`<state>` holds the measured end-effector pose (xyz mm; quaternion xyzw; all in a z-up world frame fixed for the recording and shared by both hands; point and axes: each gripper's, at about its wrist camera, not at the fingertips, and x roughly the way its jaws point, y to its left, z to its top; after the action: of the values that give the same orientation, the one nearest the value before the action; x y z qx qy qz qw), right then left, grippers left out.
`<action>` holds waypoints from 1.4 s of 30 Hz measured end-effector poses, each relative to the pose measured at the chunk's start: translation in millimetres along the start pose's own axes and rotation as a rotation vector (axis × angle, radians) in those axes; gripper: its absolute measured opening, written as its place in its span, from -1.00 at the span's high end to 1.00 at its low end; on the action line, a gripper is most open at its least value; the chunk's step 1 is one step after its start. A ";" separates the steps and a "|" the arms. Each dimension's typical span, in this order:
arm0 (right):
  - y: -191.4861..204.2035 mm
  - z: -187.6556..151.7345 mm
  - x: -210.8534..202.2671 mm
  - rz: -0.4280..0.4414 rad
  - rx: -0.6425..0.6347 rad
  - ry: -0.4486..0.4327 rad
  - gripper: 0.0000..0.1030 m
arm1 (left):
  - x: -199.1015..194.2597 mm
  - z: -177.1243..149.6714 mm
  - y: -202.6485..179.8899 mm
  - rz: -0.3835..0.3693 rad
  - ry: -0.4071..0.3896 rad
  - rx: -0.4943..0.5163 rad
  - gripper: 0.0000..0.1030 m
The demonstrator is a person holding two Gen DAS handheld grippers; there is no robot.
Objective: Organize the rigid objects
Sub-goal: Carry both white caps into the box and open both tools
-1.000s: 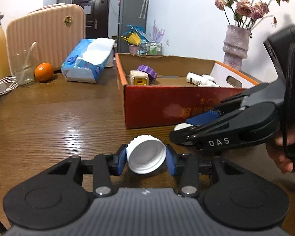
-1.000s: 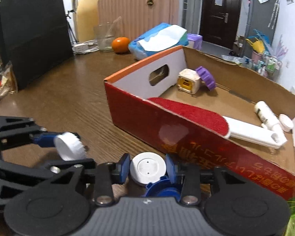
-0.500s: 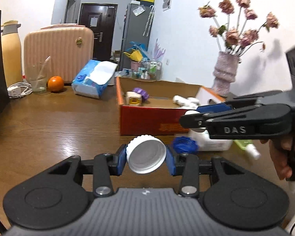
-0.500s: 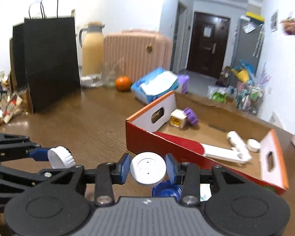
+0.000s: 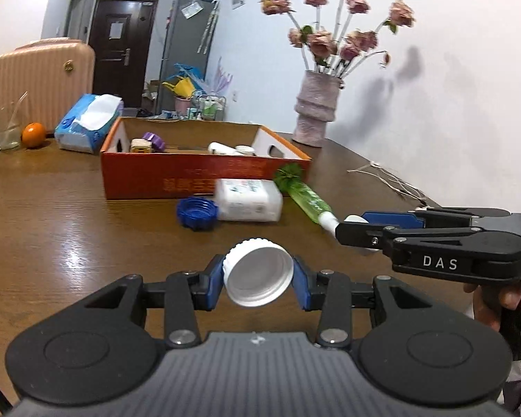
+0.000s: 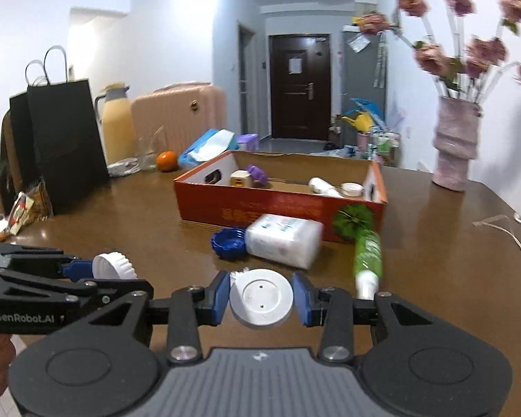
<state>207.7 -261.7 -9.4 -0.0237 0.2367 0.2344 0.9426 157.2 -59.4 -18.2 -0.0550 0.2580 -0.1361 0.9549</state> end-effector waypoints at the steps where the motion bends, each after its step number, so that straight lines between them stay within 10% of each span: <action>1: -2.5 -4.3 -6.3 -0.006 0.011 -0.009 0.25 | -3.3 -1.7 -4.4 -0.004 -0.002 0.006 0.20; 19: -27.8 -1.0 8.5 -0.018 0.055 -0.009 0.25 | 50.2 40.3 25.2 -0.086 0.032 -0.050 0.20; 24: -46.2 63.6 72.2 0.044 0.036 0.021 0.25 | 90.0 118.5 77.8 -0.026 -0.019 0.012 0.20; 30: -74.5 158.8 200.7 0.134 0.097 0.073 0.25 | 224.6 195.7 137.7 0.017 0.179 -0.055 0.20; 39: -86.9 203.8 400.4 0.039 0.032 0.378 0.25 | 349.5 210.3 172.1 0.003 0.416 0.006 0.20; 42: -85.6 198.8 422.8 0.021 0.029 0.414 0.24 | 350.8 212.0 155.4 0.004 0.379 0.119 0.06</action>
<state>661.9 -124.8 -32.1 -0.0555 0.4291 0.2308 0.8715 591.9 -4.5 -30.6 0.0289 0.4248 -0.1574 0.8910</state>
